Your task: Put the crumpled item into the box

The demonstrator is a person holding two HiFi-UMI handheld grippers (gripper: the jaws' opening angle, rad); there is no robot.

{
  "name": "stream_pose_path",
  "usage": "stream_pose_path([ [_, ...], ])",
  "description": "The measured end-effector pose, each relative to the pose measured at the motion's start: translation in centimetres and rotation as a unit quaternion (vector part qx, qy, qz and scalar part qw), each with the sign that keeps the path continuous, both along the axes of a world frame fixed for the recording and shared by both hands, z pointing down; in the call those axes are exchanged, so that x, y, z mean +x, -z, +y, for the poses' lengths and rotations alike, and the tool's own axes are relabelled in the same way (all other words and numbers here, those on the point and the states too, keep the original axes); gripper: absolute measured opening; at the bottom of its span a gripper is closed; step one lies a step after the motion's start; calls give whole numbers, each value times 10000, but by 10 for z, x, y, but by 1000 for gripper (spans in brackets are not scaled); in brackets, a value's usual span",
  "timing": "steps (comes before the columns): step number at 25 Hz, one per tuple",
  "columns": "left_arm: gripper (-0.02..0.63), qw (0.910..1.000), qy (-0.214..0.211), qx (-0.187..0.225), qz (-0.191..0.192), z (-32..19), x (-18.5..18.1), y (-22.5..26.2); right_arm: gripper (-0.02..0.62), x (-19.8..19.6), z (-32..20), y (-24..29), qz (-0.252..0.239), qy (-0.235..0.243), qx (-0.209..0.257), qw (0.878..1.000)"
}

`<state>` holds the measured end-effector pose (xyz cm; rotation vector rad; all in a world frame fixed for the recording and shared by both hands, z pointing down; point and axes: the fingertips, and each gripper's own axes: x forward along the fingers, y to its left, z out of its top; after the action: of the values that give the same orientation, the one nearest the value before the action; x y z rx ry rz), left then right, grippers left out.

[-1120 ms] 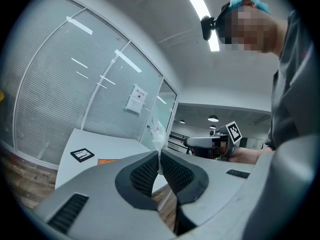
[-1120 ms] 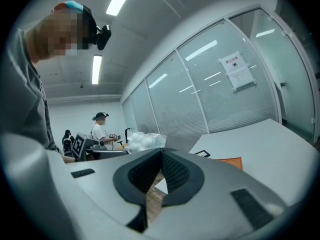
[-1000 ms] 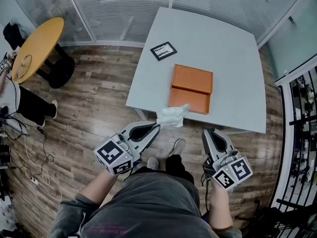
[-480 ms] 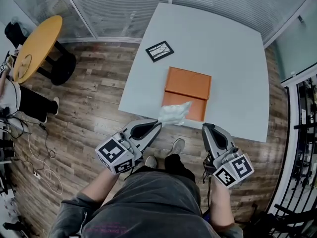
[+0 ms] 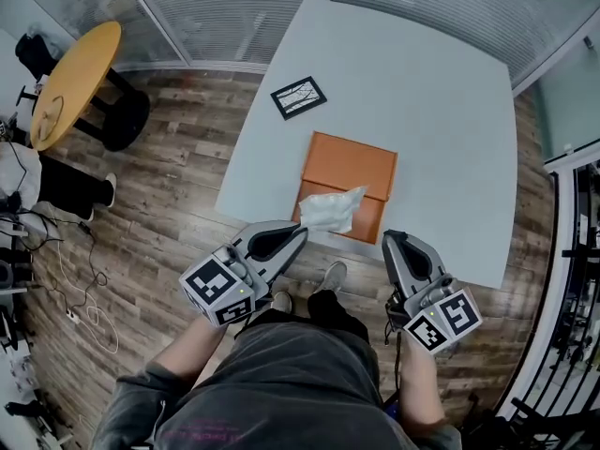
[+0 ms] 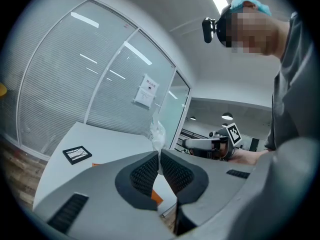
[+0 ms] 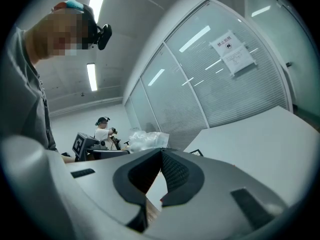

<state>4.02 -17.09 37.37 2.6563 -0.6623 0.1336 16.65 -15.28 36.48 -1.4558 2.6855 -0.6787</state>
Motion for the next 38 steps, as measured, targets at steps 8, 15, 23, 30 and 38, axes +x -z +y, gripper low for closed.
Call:
stream_pose_path([
  [8, 29, 9998, 175, -87, -102, -21, 30, -10, 3, 30, -23, -10, -108, 191, -60, 9997],
  [15, 29, 9992, 335, -153, -184, -27, 50, -16, 3, 56, -31, -16, -170, 309, -106, 9993],
  [23, 29, 9982, 298, -373, -370, -32, 67, -37, 3, 70, -42, -32, -295, 368, -272, 9985],
  [30, 29, 9963, 188, -601, -577, -39, 69, -71, 3, 75, -46, -52, -299, 298, -484, 9979],
  [38, 29, 9919, -292, -1039, -674, -52, 71, -109, 3, 73, -61, -74, -198, 23, -792, 9967],
])
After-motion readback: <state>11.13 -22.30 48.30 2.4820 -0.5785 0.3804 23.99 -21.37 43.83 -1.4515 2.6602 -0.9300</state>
